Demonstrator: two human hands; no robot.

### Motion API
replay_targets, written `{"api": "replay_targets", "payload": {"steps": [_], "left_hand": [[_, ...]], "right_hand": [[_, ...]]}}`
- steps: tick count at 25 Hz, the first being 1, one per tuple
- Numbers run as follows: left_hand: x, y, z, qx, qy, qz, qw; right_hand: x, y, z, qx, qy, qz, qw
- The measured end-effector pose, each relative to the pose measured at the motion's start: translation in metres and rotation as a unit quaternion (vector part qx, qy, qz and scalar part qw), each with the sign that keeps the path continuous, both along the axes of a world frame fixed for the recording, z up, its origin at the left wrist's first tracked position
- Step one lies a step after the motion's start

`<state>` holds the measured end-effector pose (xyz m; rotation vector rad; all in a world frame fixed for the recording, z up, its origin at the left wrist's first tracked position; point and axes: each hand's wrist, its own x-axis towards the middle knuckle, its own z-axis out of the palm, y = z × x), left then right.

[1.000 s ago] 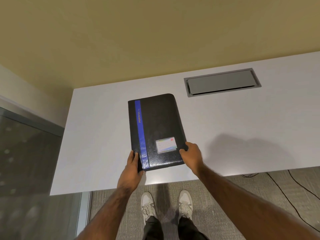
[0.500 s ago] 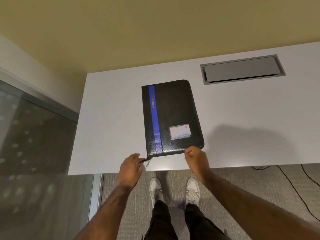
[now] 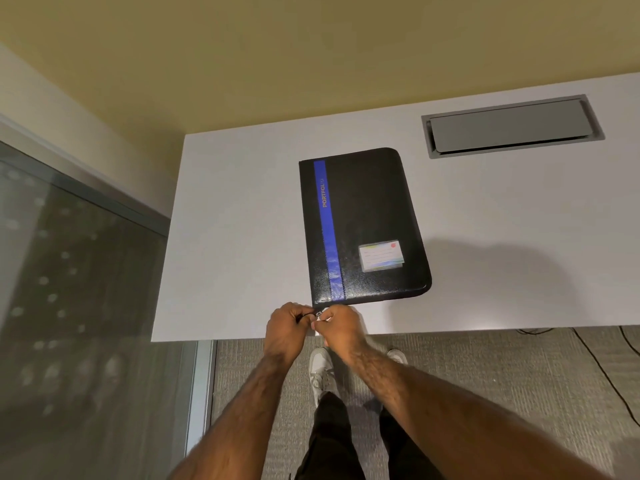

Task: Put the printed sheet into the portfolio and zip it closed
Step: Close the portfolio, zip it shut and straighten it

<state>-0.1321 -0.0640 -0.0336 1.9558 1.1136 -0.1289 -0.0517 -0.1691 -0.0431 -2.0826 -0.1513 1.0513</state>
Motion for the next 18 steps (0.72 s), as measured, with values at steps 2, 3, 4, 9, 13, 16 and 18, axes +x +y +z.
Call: {"api": "replay_targets", "payload": {"steps": [2,3,4,9,13,16,18], "left_hand": [[0.001,0.006,-0.001,-0.017,0.002,-0.002,1.000],[0.001,0.009,-0.001,-0.028,0.004,-0.003,1.000],[0.001,0.012,-0.002,-0.040,0.005,-0.005,0.999],[-0.001,0.020,-0.004,-0.069,-0.007,-0.024,0.997],[0.000,0.021,-0.003,-0.079,-0.016,-0.027,0.996],[-0.001,0.025,0.000,-0.109,-0.030,-0.016,0.993],[-0.001,0.029,0.001,-0.128,-0.028,-0.015,0.991]], "right_hand": [[-0.004,0.007,-0.003,0.009,0.029,-0.034,0.999],[-0.004,0.009,-0.003,0.015,0.050,-0.054,0.997],[-0.005,0.011,-0.004,0.024,0.071,-0.074,0.994],[-0.013,0.016,-0.009,0.055,0.115,-0.172,0.977],[-0.019,0.019,-0.008,0.066,0.118,-0.216,0.967],[-0.022,0.019,-0.006,0.130,0.175,-0.230,0.948],[-0.023,0.019,-0.005,0.145,0.191,-0.234,0.942]]}}
